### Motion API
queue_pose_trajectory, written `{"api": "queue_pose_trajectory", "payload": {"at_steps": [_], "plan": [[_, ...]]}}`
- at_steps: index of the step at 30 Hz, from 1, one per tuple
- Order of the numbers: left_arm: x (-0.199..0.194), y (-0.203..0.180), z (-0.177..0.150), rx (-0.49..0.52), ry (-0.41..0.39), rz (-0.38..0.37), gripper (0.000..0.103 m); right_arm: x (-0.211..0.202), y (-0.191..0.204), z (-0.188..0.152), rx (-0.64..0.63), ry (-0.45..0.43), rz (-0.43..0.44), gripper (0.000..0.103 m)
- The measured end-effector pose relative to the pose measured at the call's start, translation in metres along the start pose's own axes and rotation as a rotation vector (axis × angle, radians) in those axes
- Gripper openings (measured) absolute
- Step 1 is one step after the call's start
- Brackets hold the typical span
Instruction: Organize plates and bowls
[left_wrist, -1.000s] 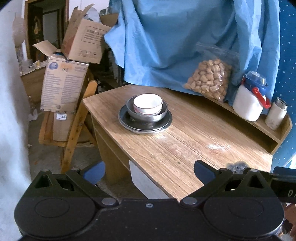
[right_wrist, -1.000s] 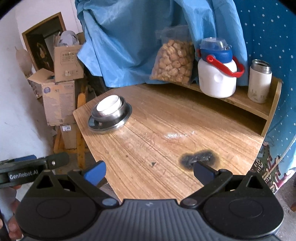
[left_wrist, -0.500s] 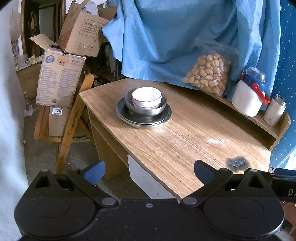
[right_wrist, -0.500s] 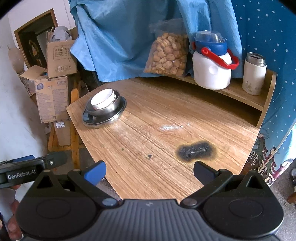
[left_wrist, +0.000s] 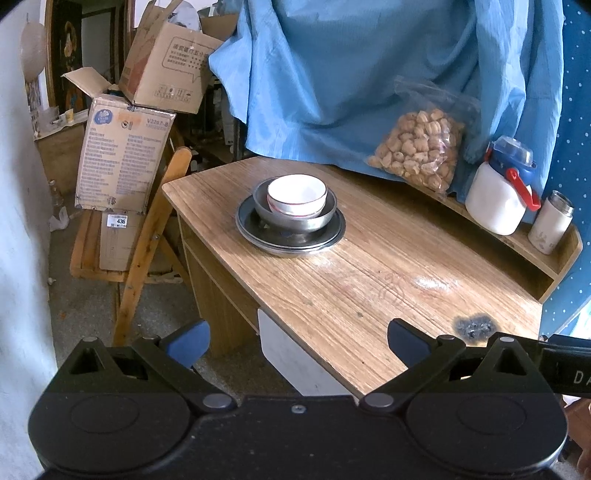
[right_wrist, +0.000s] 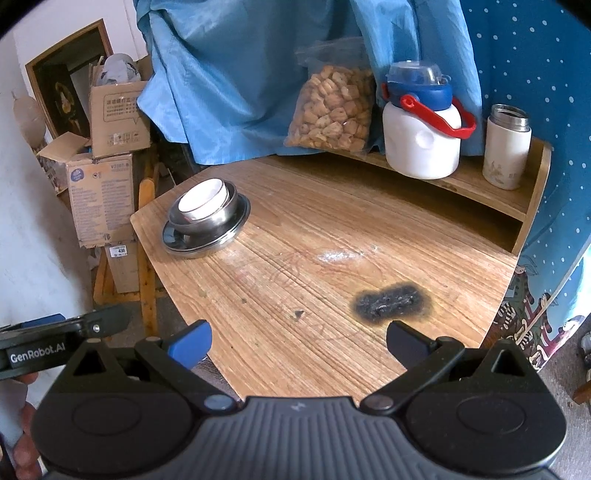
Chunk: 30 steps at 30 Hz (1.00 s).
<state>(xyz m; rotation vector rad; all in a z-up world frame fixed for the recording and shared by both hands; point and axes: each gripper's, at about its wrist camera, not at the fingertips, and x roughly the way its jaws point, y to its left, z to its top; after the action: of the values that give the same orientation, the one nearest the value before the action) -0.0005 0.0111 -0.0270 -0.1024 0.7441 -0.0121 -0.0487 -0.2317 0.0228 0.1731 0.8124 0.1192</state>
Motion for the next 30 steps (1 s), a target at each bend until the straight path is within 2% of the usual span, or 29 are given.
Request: {"api": "queue_pose_trajectory", "payload": {"at_steps": [30], "plan": [[0.0026, -0.0056, 0.0037, 0.006, 0.007, -0.003, 0.102, 0.0037, -0.0052, 0.004, 0.001, 0.003, -0.007, 0.103]]}}
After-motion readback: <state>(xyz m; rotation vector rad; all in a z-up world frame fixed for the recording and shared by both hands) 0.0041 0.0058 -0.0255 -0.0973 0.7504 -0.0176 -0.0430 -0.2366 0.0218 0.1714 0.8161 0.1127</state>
